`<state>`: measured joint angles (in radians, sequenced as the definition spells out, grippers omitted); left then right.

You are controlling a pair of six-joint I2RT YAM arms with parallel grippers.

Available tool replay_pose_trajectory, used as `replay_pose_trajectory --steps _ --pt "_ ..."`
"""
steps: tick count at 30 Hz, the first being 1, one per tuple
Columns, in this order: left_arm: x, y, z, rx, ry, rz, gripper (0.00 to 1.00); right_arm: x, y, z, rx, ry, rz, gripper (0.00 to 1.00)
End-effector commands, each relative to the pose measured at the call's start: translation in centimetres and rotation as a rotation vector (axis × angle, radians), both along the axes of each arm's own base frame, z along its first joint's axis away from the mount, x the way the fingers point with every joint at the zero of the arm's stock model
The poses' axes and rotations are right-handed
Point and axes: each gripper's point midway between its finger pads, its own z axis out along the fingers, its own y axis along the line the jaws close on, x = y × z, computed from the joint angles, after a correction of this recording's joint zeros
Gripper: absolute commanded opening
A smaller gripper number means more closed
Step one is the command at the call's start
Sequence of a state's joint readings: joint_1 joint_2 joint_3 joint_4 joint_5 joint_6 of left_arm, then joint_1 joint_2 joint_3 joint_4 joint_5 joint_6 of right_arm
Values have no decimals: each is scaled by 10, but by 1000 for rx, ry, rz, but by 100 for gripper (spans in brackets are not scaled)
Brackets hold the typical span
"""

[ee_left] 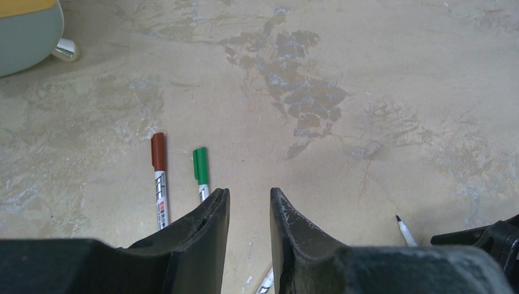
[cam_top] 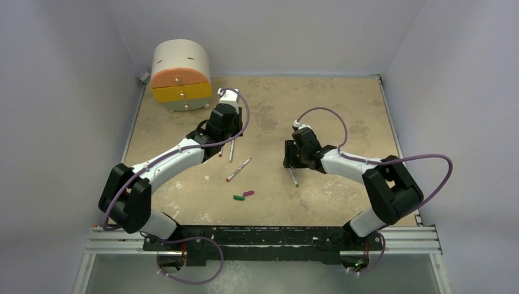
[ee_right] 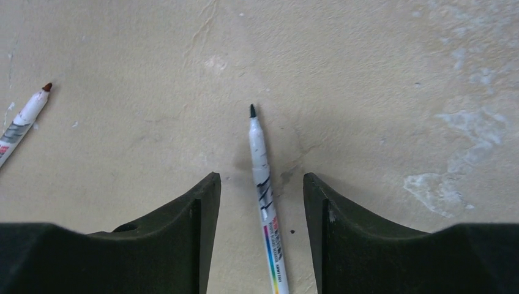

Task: Insert the pens into the pen caps

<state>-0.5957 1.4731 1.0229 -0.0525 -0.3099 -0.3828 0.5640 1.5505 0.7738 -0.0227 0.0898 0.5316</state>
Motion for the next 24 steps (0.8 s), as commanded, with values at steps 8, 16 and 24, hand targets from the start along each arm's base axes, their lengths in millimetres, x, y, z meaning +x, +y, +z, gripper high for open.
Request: replay_pose_trajectory --steps 8,16,24 --pt "1 -1 13 -43 -51 -8 29 -23 23 -19 -90 58 18 44" --pt "-2 7 11 -17 -53 3 29 -20 18 -25 -203 59 -4 32" --pt "-4 12 8 -17 -49 11 29 -20 21 -25 -210 60 2 1"
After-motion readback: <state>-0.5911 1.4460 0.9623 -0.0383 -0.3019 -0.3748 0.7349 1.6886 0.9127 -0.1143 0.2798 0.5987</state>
